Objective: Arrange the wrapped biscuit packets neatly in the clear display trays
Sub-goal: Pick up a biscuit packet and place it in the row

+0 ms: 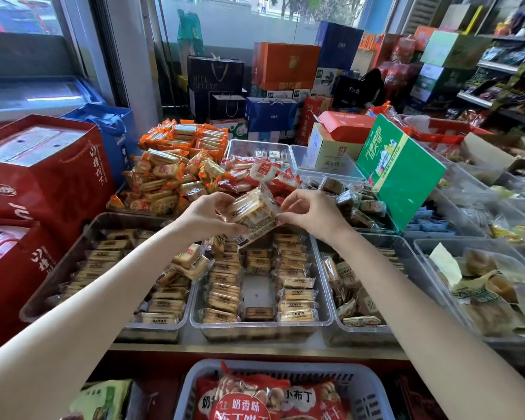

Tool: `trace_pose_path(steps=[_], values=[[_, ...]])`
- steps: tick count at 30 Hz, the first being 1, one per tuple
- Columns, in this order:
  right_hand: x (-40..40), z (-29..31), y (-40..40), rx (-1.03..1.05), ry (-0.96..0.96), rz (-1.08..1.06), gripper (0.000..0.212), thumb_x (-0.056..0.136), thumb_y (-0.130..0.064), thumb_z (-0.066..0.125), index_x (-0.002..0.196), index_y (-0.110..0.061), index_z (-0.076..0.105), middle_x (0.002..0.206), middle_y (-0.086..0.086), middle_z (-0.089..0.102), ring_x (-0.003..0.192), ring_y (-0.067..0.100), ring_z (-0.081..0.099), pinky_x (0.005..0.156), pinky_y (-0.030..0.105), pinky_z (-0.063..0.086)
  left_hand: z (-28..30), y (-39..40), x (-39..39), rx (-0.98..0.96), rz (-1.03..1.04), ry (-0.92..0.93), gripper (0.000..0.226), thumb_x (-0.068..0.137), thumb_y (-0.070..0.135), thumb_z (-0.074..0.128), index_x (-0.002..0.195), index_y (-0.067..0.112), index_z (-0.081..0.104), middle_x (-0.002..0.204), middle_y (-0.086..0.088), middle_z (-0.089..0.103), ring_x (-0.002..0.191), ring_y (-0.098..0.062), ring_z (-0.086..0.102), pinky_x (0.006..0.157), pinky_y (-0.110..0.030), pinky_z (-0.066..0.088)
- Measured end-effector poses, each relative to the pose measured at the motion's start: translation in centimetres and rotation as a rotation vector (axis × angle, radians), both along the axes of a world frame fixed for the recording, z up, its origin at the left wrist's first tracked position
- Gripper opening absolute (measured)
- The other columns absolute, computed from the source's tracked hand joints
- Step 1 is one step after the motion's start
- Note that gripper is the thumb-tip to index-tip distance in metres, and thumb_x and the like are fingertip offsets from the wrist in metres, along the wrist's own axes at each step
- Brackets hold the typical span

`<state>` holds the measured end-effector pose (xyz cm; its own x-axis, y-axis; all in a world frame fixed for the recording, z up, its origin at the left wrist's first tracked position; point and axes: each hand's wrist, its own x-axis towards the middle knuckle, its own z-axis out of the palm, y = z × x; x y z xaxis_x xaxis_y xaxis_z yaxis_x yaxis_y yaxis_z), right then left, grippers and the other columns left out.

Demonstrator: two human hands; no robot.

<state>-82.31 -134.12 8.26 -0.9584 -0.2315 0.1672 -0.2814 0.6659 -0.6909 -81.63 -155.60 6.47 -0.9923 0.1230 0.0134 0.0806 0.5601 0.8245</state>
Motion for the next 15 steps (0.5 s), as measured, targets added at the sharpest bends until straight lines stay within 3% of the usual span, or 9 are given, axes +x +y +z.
trace_pose_path(steps=[2, 4, 7, 9, 15], values=[[-0.1, 0.5, -0.3, -0.038, 0.094, 0.051, 0.020, 0.079, -0.014, 0.075, 0.097, -0.010, 0.069, 0.090, 0.000, 0.070, 0.077, 0.006, 0.064, 0.071, 0.008, 0.048, 0.2, 0.4, -0.2, -0.105, -0.009, 0.054, 0.066, 0.066, 0.018, 0.084, 0.124, 0.013, 0.054, 0.104, 0.003, 0.056, 0.085, -0.013, 0.053, 0.080, -0.024, 0.041], [-0.1, 0.7, -0.7, -0.025, 0.167, 0.090, 0.018, 0.080, -0.011, 0.074, 0.097, -0.007, 0.071, 0.087, -0.002, 0.069, 0.074, 0.001, 0.061, 0.070, 0.006, 0.048, 0.4, 0.8, -0.3, -0.184, -0.030, 0.089, 0.072, 0.065, 0.020, 0.085, 0.128, 0.013, 0.051, 0.109, 0.002, 0.054, 0.090, -0.012, 0.051, 0.080, -0.022, 0.039], [-0.4, 0.2, -0.9, 0.026, 0.216, 0.037, 0.006, 0.084, -0.008, 0.069, 0.089, -0.005, 0.068, 0.086, 0.003, 0.069, 0.074, 0.010, 0.065, 0.073, 0.023, 0.056, 0.5, 1.1, -0.4, -0.219, -0.021, 0.121, 0.075, 0.064, 0.023, 0.085, 0.129, 0.014, 0.049, 0.114, 0.000, 0.056, 0.094, -0.011, 0.050, 0.080, -0.020, 0.037], [-0.4, -0.3, -0.7, -0.082, 0.159, -0.014, 0.002, 0.088, -0.004, 0.063, 0.090, -0.003, 0.062, 0.092, 0.013, 0.070, 0.081, 0.020, 0.068, 0.072, 0.033, 0.059, 0.5, 0.9, -0.3, -0.189, -0.005, 0.133, 0.075, 0.064, 0.026, 0.085, 0.129, 0.015, 0.050, 0.110, 0.002, 0.054, 0.096, -0.011, 0.049, 0.080, -0.020, 0.036], [-0.1, -1.7, -0.5, -0.147, 0.100, -0.092, 0.002, 0.090, -0.005, 0.061, 0.090, -0.007, 0.060, 0.089, 0.010, 0.068, 0.085, 0.021, 0.065, 0.082, 0.036, 0.055, 0.0, 1.2, 0.2, -0.120, 0.012, 0.121, 0.073, 0.064, 0.028, 0.085, 0.128, 0.016, 0.050, 0.106, 0.003, 0.055, 0.092, -0.012, 0.052, 0.079, -0.021, 0.037]])
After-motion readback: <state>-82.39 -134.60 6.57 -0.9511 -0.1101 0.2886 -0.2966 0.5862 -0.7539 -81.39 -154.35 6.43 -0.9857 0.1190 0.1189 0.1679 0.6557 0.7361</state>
